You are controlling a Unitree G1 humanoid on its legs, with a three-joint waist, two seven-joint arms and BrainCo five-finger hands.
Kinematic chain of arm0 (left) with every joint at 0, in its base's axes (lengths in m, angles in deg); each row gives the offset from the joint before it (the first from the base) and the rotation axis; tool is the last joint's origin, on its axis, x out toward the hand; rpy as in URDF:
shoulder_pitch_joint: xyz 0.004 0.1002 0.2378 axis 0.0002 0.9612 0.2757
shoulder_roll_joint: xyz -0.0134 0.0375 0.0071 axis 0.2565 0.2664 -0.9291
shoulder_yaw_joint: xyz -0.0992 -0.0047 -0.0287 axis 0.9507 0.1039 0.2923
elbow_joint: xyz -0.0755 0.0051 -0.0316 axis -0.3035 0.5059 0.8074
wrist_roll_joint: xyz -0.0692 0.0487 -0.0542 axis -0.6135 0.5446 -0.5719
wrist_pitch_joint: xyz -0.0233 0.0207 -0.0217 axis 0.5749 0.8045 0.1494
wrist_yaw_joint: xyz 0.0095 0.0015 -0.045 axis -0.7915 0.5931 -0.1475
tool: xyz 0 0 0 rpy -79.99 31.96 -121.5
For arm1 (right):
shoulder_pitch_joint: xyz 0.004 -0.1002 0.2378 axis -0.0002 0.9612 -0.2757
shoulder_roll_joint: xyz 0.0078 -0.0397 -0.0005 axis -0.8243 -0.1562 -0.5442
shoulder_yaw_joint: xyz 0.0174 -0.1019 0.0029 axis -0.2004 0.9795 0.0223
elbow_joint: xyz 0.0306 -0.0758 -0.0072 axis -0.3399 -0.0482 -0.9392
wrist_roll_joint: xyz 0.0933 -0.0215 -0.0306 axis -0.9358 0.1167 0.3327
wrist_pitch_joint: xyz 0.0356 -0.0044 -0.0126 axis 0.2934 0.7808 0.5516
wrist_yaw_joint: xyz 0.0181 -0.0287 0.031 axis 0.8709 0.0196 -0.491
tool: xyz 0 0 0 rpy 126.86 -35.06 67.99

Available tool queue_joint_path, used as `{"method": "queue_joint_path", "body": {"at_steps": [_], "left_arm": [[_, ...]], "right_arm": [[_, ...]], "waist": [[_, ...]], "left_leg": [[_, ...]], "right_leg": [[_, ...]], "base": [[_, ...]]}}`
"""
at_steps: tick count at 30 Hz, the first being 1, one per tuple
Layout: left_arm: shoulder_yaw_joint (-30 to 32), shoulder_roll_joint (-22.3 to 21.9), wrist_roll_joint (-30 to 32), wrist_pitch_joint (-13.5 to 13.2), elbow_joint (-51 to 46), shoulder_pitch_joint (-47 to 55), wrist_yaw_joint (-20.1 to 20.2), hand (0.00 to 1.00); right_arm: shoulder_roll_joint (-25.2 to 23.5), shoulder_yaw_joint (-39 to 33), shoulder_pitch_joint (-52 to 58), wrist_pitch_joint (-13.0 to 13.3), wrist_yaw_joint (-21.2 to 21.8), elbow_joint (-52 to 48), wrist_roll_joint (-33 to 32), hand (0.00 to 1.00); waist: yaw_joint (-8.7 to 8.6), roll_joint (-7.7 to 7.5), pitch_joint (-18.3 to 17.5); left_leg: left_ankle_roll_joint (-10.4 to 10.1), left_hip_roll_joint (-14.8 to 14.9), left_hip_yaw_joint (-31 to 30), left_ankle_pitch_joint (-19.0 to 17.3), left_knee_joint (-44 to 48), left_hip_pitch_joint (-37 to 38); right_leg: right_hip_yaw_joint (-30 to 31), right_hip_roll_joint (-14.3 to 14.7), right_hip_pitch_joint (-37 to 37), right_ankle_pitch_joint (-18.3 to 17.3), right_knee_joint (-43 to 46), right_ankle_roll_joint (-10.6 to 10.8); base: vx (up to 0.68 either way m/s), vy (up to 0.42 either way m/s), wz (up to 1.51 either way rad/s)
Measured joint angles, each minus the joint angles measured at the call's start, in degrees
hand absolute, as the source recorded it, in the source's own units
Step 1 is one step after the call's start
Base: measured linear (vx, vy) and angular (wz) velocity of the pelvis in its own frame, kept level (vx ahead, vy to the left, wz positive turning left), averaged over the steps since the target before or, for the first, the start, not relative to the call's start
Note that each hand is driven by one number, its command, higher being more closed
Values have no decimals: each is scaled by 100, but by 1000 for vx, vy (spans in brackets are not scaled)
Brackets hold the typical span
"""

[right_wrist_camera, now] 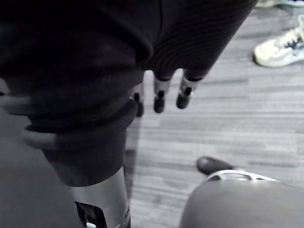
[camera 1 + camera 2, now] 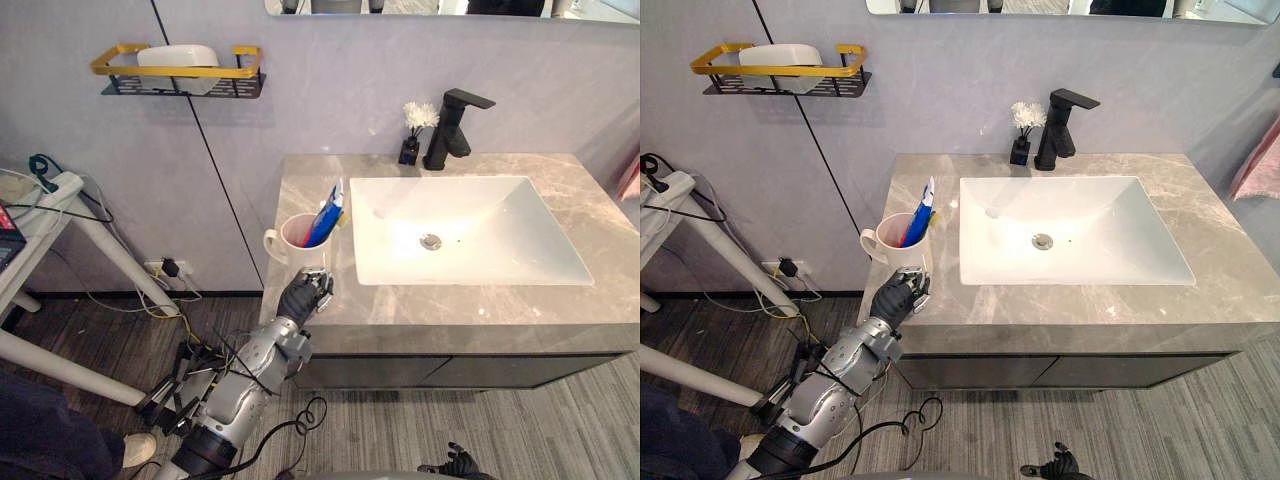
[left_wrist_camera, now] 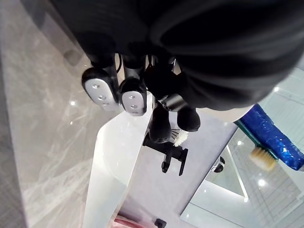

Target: Organize washtable

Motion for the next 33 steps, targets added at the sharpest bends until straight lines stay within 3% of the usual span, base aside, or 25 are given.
{"method": "queue_joint_path", "body": {"at_steps": [5, 14, 23, 33], "left_arm": [[53, -12, 22, 1, 2, 0, -32, 100], [300, -144, 766, -7, 189, -36, -41, 100], [751, -164, 821, -36, 633, -534, -167, 100], [1362, -160, 994, -74, 1084, -870, -450, 100]], "right_arm": [[43, 122, 97, 2, 55, -14, 8, 0], [106, 369, 210, 10, 160, -220, 18, 0], [112, 576, 212, 6, 292, -439, 32, 0], [119, 619, 298, 22, 397, -690, 32, 0]], "waist": [[0, 2, 1], [-15, 8, 7], [-36, -95, 76], [-133, -84, 121]], "left_leg": [[0, 0, 62, 0, -9, 12], [0, 7, 127, 4, -90, 38], [1, 10, 281, 3, -82, -15], [3, 18, 428, 3, 43, -133]], "right_leg": [[24, 3, -3, -1, -39, -13], [73, 29, 0, 83, -174, -81], [205, 21, -114, 178, -184, -56], [342, 17, -317, 304, -197, -40]], "base": [[-27, -5, -5], [-14, -1, -3], [-9, 1, -8], [-58, -8, -10]]}}
